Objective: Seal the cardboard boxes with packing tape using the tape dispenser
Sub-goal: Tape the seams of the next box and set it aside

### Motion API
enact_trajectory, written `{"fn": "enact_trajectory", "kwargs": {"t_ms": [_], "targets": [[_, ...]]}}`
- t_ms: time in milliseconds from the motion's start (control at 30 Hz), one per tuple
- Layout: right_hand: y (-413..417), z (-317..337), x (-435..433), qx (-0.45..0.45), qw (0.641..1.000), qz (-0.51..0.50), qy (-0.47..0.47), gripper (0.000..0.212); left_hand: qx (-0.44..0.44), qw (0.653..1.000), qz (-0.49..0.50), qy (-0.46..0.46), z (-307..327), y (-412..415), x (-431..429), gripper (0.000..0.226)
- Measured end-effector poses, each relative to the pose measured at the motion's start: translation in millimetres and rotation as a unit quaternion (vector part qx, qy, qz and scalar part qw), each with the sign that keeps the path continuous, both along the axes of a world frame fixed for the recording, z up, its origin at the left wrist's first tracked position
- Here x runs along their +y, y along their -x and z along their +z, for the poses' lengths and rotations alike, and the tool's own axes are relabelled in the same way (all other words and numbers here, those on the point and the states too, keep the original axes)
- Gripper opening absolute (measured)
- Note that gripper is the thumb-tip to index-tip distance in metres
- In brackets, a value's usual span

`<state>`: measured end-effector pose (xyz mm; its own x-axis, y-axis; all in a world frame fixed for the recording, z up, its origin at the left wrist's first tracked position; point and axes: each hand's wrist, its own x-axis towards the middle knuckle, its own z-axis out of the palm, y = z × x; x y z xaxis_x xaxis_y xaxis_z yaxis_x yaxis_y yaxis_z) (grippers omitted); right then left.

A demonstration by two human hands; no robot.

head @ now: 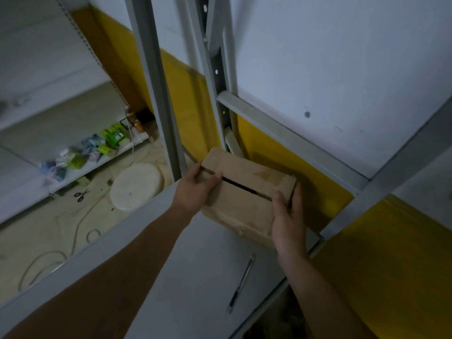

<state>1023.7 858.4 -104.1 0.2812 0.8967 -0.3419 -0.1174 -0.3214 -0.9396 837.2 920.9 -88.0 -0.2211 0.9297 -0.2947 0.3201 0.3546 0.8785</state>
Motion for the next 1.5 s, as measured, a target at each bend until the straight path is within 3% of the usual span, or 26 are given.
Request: {"fn": "enact_trajectory", "kwargs": {"t_ms": [100,267,600,833,1000,1367,1500], "targets": [[9,10,3,-0.011,0.998,0.05,-0.045,0.06,-0.043,0.997,0.055,-0.034,5,17,-21,0.053],[65,27,5,0.006,0.986,0.136,-0.096,0.062,-0.064,0.982,0.14,-0.105,30,74,-73,0.037],[246,68,-99,0.028,0.935,0.327,-0.133,0.057,-0.054,0.928,0.333,-0.158,76,227,-267,0.038],[384,92,-251,0.059,0.872,0.462,-0.152,0.056,-0.049,0.87,0.444,-0.208,96,326,-468,0.033],[454,106,-331,0.062,0.827,0.532,-0.172,0.055,-0.058,0.829,0.502,-0.24,105,372,-566,0.034],[578,116,-355,0.082,0.781,0.588,-0.196,0.055,-0.033,0.798,0.544,-0.256,115,458,-612,0.038],[614,99,-346,0.081,0.778,0.595,-0.184,0.055,-0.021,0.813,0.537,-0.225,106,493,-606,0.046]]}}
